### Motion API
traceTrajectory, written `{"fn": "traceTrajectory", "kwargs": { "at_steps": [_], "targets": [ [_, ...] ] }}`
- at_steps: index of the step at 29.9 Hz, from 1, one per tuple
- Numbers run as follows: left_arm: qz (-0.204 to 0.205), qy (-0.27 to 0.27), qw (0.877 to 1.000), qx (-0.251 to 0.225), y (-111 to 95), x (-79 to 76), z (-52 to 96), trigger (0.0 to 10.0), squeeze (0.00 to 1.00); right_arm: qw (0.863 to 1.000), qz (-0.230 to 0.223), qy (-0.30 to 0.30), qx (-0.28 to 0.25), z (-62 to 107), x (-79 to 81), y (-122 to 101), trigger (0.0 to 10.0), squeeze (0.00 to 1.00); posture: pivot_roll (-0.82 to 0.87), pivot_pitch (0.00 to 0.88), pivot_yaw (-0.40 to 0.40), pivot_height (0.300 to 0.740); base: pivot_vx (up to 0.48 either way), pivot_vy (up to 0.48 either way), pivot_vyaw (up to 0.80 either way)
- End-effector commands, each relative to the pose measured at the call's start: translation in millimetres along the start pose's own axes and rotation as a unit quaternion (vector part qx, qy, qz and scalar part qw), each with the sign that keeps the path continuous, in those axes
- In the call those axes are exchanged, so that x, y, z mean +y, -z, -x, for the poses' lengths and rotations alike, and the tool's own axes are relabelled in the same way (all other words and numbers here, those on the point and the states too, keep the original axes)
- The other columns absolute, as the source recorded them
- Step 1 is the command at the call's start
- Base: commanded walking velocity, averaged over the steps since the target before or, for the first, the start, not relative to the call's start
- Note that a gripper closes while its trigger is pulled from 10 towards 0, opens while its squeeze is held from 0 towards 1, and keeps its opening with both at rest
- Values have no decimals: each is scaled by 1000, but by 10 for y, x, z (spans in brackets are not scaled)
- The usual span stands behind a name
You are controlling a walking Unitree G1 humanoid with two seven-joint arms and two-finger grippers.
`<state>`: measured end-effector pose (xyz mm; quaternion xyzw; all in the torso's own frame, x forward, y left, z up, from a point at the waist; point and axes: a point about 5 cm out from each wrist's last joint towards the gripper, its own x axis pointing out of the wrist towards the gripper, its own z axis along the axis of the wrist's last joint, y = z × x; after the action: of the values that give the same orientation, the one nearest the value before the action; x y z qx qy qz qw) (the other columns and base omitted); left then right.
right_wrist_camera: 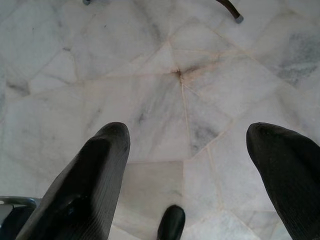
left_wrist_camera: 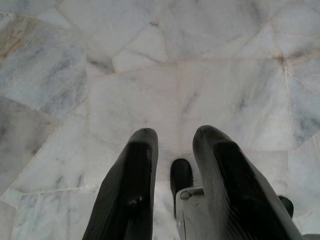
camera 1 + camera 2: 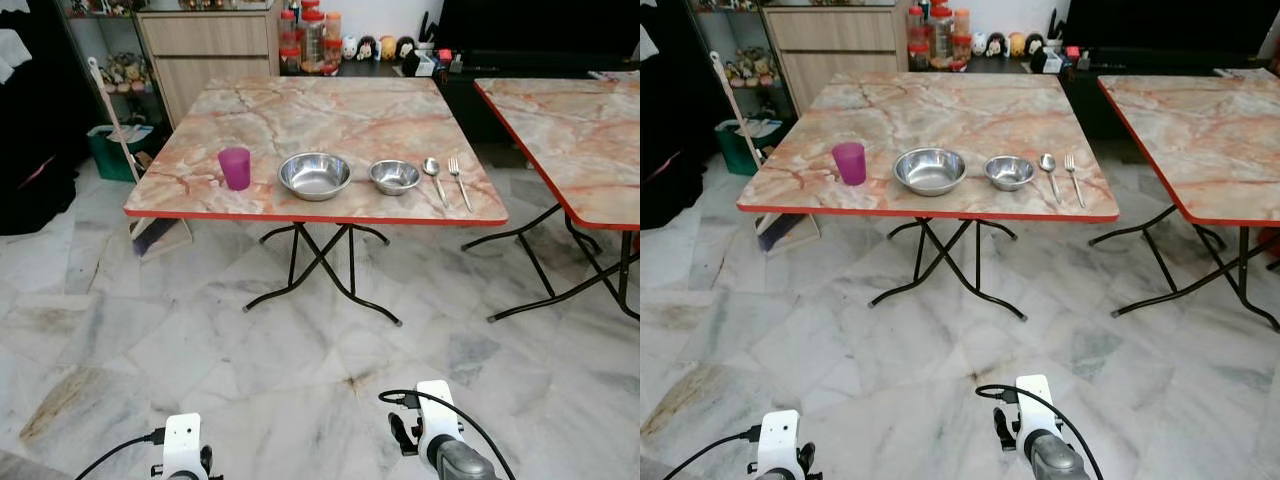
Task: Setting the table
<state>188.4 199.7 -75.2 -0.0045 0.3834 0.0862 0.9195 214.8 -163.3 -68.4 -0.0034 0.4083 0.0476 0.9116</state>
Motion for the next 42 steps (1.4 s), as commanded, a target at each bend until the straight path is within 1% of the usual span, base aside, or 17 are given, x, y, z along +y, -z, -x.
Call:
{"fn": "traceTrajectory", "kwargs": {
  "at_steps": [1, 20, 23, 25, 31, 33, 42],
  "targets": [
    [0, 0, 1000, 1, -20, 15, -9, 10000, 0, 1000, -6, 3, -3, 5, -11, 7, 10000, 0, 32, 0, -21, 740, 319, 0, 0],
    [5, -1, 1000, 2, 1, 16, -2, 10000, 0, 1000, -7, 7, -7, 0, -31, -28, 10000, 0, 37, 0, -28, 740, 328, 0, 0],
    [6, -2, 1000, 0, -17, 15, -7, 10000, 0, 1000, -1, 4, -8, 0, -28, -28, 10000, 0, 36, 0, -28, 740, 337, 0, 0],
    [5, -1, 1000, -1, -32, 18, -12, 10000, 0, 1000, 11, 2, -10, 0, -25, -35, 10000, 0, 34, 0, -27, 740, 339, 0, 0],
    [5, -2, 1000, -3, -46, 21, -16, 10000, 0, 1000, 9, 3, -10, 0, -22, -33, 10000, 0, 35, 0, -27, 740, 338, 0, 516],
    [5, -3, 1000, -4, -51, 25, -17, 10000, 0, 1000, 1, 4, -9, 0, -22, -28, 10000, 0, 35, 0, -27, 740, 337, 0, 0],
    [5, -4, 1000, -4, -54, 41, -18, 10000, 0, 1000, -3, 3, -9, -1, -18, -28, 10000, 0, 35, 0, -26, 740, 335, 0, 0]
  ]
}}
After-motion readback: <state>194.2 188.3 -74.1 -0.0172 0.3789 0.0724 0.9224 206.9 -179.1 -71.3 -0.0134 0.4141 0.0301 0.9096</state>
